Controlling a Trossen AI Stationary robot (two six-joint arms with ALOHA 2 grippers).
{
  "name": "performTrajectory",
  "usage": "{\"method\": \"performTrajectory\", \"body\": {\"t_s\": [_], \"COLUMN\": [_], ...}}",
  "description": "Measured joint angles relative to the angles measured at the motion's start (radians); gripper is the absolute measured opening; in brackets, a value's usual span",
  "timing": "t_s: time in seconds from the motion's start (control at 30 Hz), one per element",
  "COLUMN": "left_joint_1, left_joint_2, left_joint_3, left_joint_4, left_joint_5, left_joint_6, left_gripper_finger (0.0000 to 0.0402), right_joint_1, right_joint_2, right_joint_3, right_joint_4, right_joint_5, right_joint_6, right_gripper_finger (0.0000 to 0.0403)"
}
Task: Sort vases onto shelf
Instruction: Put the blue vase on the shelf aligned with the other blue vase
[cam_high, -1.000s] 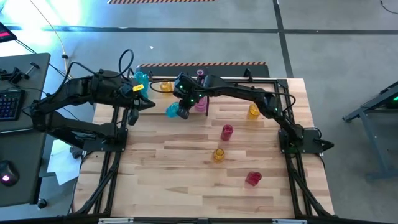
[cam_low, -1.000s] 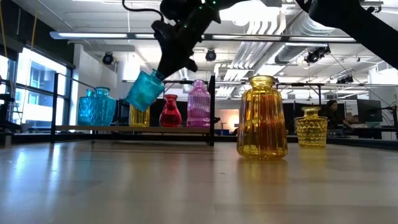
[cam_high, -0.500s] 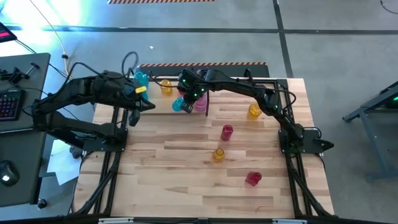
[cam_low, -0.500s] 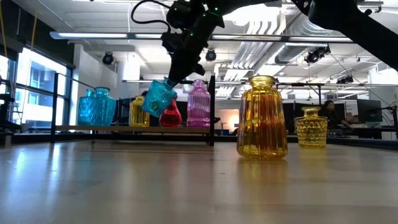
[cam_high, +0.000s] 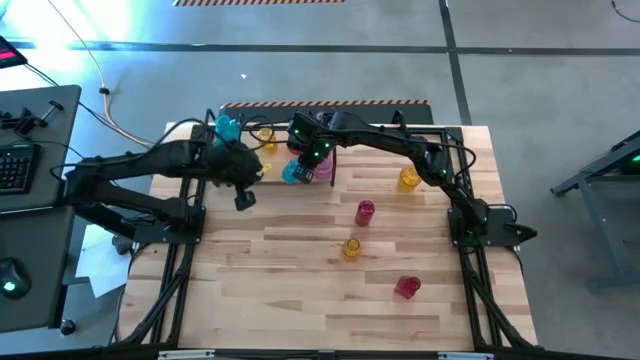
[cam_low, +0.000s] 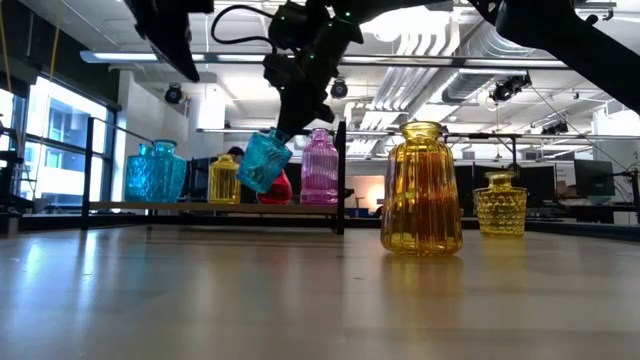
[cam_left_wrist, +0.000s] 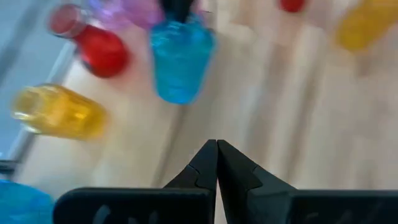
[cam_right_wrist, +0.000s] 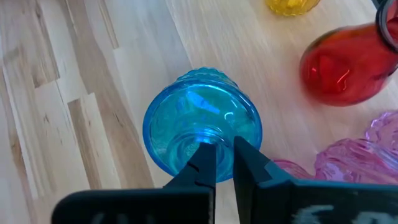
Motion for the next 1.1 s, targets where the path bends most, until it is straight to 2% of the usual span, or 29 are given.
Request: {"method": "performTrajectory", "body": {"t_s": [0.13,0.27,0.33,0.53,0.73,0.83,0.97,1.1], "left_joint_1": [-0.002,-0.029,-0.050,-0.129,-0.201,-0.211,-0.211,-0.208], "left_joint_2": [-0.018,-0.084,-0.131,-0.349,-0.558,-0.576,-0.538,-0.491], "left_joint_3": [-0.099,-0.241,-0.313,-0.483,-0.668,-0.766,-0.825,-0.835], "left_joint_4": [0.184,0.398,0.432,0.440,0.743,0.880,0.915,0.949], "left_joint_5": [-0.124,-0.159,-0.176,-0.246,-0.298,-0.313,-0.320,-0.363], "left_joint_6": [-0.012,-0.117,-0.173,-0.294,-0.323,-0.342,-0.401,-0.393], "left_gripper_finger": [0.0000,0.0000,0.0000,0.0000,0.0000,0.0000,0.0000,0.0000], "right_joint_1": [0.000,0.000,0.000,0.000,0.000,0.000,-0.001,-0.007], "right_joint_2": [0.000,0.000,0.000,0.000,0.000,0.000,0.000,0.000], "right_joint_3": [0.000,-0.001,-0.001,-0.001,-0.001,-0.001,-0.001,-0.001], "right_joint_4": [-0.004,-0.004,-0.004,-0.019,-0.032,-0.033,-0.028,-0.025], "right_joint_5": [-0.003,-0.003,-0.003,-0.003,-0.003,-0.003,-0.004,-0.025], "right_joint_6": [0.012,0.016,0.018,0.016,0.015,0.017,0.018,0.032], "right_gripper_finger": [0.0002,0.0003,0.0003,0.0003,0.0004,0.0004,0.0004,0.0004]}}
